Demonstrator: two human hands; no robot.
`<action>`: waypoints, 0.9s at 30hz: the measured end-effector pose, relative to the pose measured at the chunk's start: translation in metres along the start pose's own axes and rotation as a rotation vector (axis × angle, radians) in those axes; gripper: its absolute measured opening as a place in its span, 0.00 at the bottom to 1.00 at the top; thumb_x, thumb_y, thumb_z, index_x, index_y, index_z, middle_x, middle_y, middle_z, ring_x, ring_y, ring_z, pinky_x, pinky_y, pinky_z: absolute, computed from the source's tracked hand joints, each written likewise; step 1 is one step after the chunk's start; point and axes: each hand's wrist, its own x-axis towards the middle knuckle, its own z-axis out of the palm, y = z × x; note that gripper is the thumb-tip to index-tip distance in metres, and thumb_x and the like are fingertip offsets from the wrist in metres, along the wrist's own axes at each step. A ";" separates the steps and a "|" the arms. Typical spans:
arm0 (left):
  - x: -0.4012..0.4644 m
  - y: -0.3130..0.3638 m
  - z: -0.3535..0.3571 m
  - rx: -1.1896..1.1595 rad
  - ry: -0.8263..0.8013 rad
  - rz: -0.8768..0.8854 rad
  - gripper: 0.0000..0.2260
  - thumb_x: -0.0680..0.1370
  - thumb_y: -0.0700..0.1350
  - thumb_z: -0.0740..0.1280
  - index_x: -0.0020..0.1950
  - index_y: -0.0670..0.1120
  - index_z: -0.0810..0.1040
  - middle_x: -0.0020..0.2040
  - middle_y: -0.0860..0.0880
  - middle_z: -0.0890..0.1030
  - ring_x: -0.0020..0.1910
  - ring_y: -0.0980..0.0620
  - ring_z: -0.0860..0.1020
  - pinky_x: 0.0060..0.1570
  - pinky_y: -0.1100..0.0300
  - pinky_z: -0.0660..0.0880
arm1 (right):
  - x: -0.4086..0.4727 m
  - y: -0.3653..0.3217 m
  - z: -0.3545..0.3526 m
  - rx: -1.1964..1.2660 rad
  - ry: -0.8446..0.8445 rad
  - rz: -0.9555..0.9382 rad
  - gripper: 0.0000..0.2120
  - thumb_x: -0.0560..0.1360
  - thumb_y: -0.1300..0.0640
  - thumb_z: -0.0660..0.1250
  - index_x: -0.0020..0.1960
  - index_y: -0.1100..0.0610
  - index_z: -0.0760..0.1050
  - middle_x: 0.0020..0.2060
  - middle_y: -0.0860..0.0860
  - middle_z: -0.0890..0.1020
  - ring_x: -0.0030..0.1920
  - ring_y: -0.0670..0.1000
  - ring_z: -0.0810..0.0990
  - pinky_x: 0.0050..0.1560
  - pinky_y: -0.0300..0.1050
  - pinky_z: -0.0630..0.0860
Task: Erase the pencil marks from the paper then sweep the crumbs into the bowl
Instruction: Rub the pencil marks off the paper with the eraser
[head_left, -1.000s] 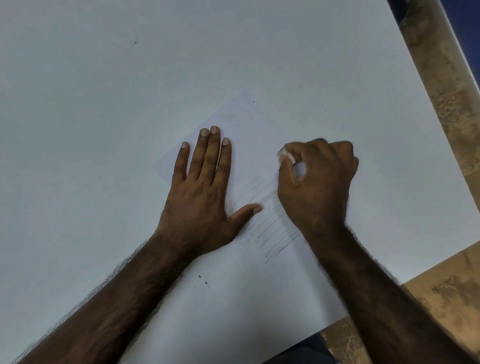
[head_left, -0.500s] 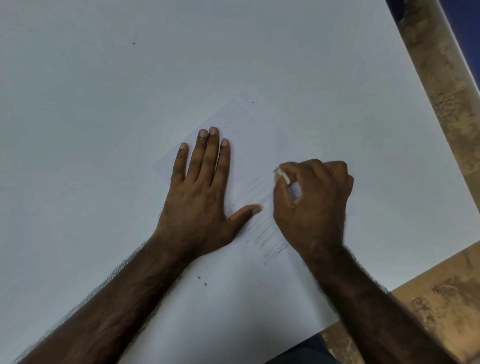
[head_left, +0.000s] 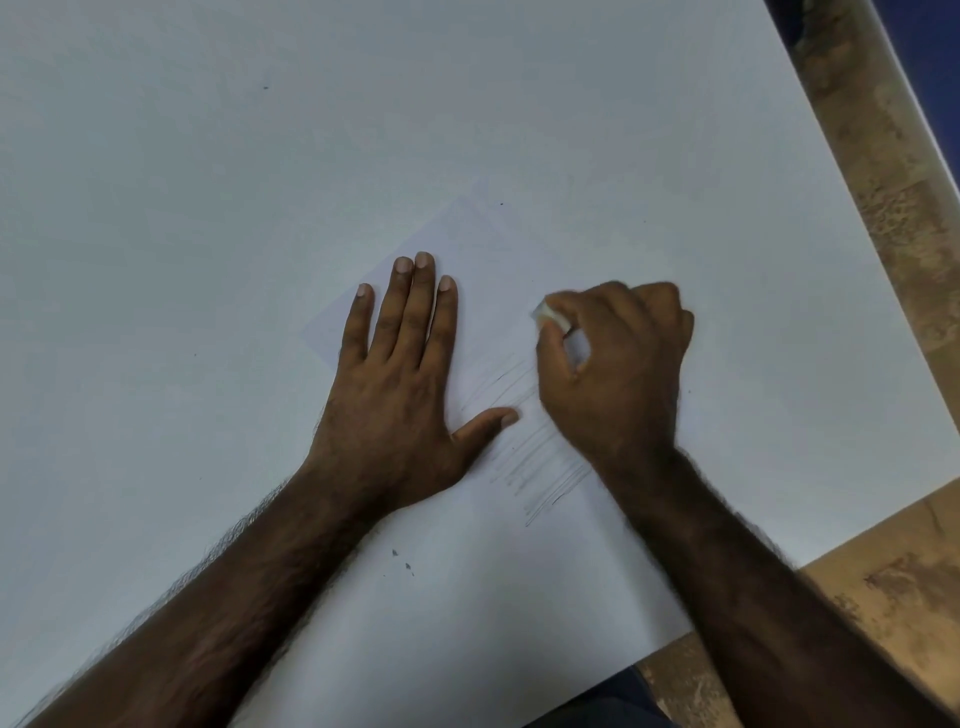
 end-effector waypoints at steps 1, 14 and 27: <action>0.000 0.000 0.000 -0.004 -0.001 -0.001 0.51 0.82 0.76 0.52 0.88 0.37 0.48 0.89 0.37 0.46 0.88 0.39 0.43 0.85 0.35 0.48 | 0.009 0.005 0.001 -0.004 0.011 0.042 0.06 0.79 0.54 0.72 0.53 0.53 0.85 0.47 0.49 0.86 0.53 0.59 0.78 0.52 0.55 0.70; 0.001 0.001 -0.001 -0.004 -0.030 -0.010 0.51 0.81 0.77 0.51 0.88 0.38 0.46 0.89 0.38 0.44 0.88 0.40 0.42 0.85 0.36 0.47 | 0.031 -0.008 0.006 0.042 -0.019 0.093 0.08 0.80 0.52 0.70 0.55 0.53 0.86 0.50 0.49 0.87 0.54 0.56 0.78 0.53 0.51 0.69; -0.059 -0.008 -0.007 -0.160 0.018 -0.237 0.53 0.79 0.77 0.59 0.89 0.40 0.48 0.90 0.42 0.45 0.89 0.43 0.42 0.86 0.36 0.43 | 0.027 -0.007 0.010 0.108 -0.011 0.099 0.07 0.82 0.52 0.71 0.54 0.54 0.86 0.49 0.49 0.86 0.52 0.59 0.80 0.55 0.51 0.70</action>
